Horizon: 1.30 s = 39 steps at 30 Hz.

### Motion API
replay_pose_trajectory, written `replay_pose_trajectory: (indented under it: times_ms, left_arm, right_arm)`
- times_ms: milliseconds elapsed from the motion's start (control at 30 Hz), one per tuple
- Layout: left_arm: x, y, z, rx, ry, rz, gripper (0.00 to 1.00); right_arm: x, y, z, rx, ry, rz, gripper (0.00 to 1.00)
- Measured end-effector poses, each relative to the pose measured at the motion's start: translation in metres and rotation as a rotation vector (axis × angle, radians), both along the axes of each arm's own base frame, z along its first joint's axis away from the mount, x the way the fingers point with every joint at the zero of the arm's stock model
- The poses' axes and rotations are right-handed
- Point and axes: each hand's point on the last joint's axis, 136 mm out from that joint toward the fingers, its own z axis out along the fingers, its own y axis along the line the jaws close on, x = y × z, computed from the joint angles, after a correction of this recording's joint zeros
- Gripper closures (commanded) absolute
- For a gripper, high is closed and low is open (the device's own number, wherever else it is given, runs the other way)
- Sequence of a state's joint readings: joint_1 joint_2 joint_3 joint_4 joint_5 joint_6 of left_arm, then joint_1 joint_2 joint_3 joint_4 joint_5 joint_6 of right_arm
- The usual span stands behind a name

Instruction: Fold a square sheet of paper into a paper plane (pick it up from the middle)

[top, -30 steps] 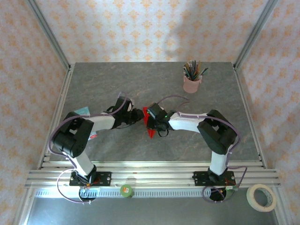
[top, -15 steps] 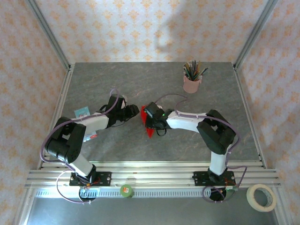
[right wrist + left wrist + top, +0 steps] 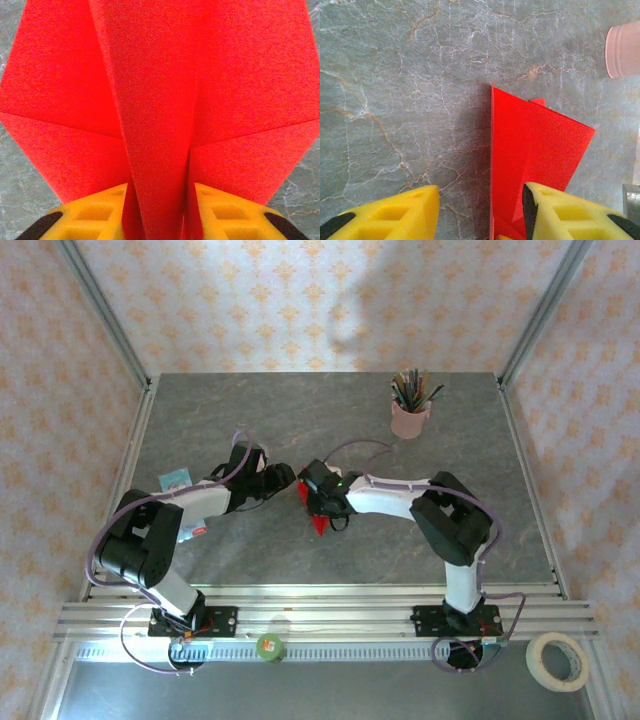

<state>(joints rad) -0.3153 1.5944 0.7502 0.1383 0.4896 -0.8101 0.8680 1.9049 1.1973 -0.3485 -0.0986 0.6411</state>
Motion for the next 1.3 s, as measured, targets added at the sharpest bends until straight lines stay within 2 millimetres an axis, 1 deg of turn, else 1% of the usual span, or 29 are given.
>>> replay_pose_trajectory:
  times_ms: [167, 333, 500, 600, 667, 767, 833, 933, 1033, 1133, 1300]
  left_arm:
    - [0.001, 0.004, -0.001, 0.005, 0.001, 0.007, 0.49]
    - [0.0, 0.012, -0.004, 0.025, 0.009, 0.016, 0.45]
    - [0.0, 0.03, 0.0, 0.058, 0.0, 0.048, 0.36]
    - [0.001, 0.045, 0.009, 0.085, -0.021, 0.082, 0.28]
    - [0.001, 0.055, 0.017, 0.107, -0.041, 0.102, 0.22]
    - [0.001, 0.069, 0.029, 0.138, -0.072, 0.134, 0.15]
    - [0.001, 0.077, 0.035, 0.16, -0.092, 0.147, 0.11]
    - [-0.003, 0.082, 0.039, 0.189, -0.101, 0.156, 0.07]
    - [-0.008, 0.086, 0.035, 0.213, -0.09, 0.155, 0.06]
    - [-0.012, 0.088, 0.029, 0.23, -0.069, 0.15, 0.05]
    - [-0.014, 0.088, 0.019, 0.241, -0.039, 0.141, 0.03]
  right_arm:
    - [0.002, -0.005, 0.001, -0.032, -0.008, -0.011, 0.84]
    - [0.004, -0.011, 0.002, -0.064, -0.021, -0.024, 0.93]
    - [0.009, -0.016, 0.008, -0.1, -0.046, -0.04, 0.99]
    - [0.019, -0.016, 0.017, -0.121, -0.083, -0.04, 1.0]
    - [0.028, -0.013, 0.026, -0.122, -0.113, -0.032, 1.0]
    - [0.052, -0.011, 0.041, -0.122, -0.163, -0.028, 1.0]
    - [0.075, -0.013, 0.047, -0.132, -0.195, -0.033, 1.0]
    - [0.106, -0.021, 0.05, -0.156, -0.223, -0.036, 0.99]
    - [0.129, -0.031, 0.047, -0.183, -0.229, -0.027, 0.98]
    - [0.145, -0.036, 0.041, -0.197, -0.218, -0.009, 0.97]
    - [0.159, -0.036, 0.027, -0.194, -0.18, 0.03, 0.94]
